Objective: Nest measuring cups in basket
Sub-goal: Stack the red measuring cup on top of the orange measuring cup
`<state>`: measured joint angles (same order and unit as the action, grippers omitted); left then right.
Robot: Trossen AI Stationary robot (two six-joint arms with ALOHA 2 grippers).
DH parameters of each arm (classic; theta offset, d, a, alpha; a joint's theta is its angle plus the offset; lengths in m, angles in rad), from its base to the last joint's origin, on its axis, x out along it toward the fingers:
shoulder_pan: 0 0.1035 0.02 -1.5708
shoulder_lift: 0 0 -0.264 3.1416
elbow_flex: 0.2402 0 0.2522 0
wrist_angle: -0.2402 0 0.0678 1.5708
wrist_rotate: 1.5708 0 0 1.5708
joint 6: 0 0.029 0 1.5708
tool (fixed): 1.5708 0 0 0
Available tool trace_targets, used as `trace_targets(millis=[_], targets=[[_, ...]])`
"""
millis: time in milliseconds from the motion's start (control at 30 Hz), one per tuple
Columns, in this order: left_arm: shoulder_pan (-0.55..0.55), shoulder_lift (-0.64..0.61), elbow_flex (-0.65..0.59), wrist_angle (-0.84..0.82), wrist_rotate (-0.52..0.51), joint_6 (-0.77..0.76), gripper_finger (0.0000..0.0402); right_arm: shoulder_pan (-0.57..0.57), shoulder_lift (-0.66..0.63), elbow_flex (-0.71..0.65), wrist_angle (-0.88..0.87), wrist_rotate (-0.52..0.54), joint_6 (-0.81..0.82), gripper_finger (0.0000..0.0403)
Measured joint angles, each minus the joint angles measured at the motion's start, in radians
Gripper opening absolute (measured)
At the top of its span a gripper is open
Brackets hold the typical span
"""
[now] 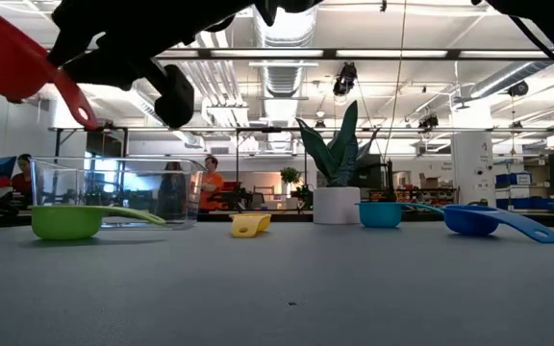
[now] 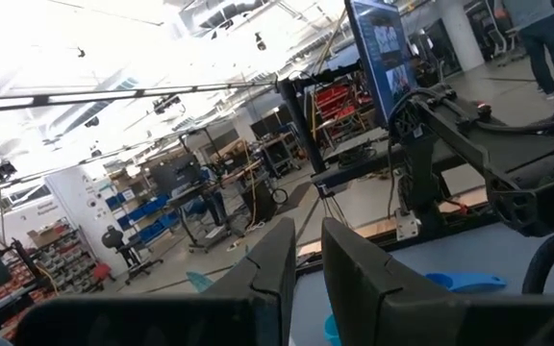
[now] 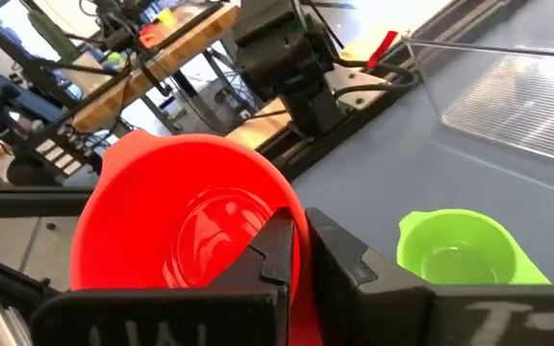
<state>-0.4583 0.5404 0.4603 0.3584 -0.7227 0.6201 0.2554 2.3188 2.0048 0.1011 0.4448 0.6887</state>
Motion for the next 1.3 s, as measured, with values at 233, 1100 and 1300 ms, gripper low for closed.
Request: trace_targets(millis=[233, 1100, 1300], targets=[[0.0, 0.0, 0.0, -0.004, -0.002, 0.0, 0.0037, 0.0, 0.113, 0.194, -0.092, -0.052, -0.045, 0.0012], [0.0, -0.001, 0.0, -0.017, -0.001, -0.003, 0.0037, 0.0, 0.221, 0.346, -0.262, -0.054, -0.033, 0.0012], [0.0, -0.003, 0.0, -0.016, 0.002, -0.004, 0.0037, 0.002, 0.221, 0.345, -0.252, -0.056, -0.053, 0.0012]])
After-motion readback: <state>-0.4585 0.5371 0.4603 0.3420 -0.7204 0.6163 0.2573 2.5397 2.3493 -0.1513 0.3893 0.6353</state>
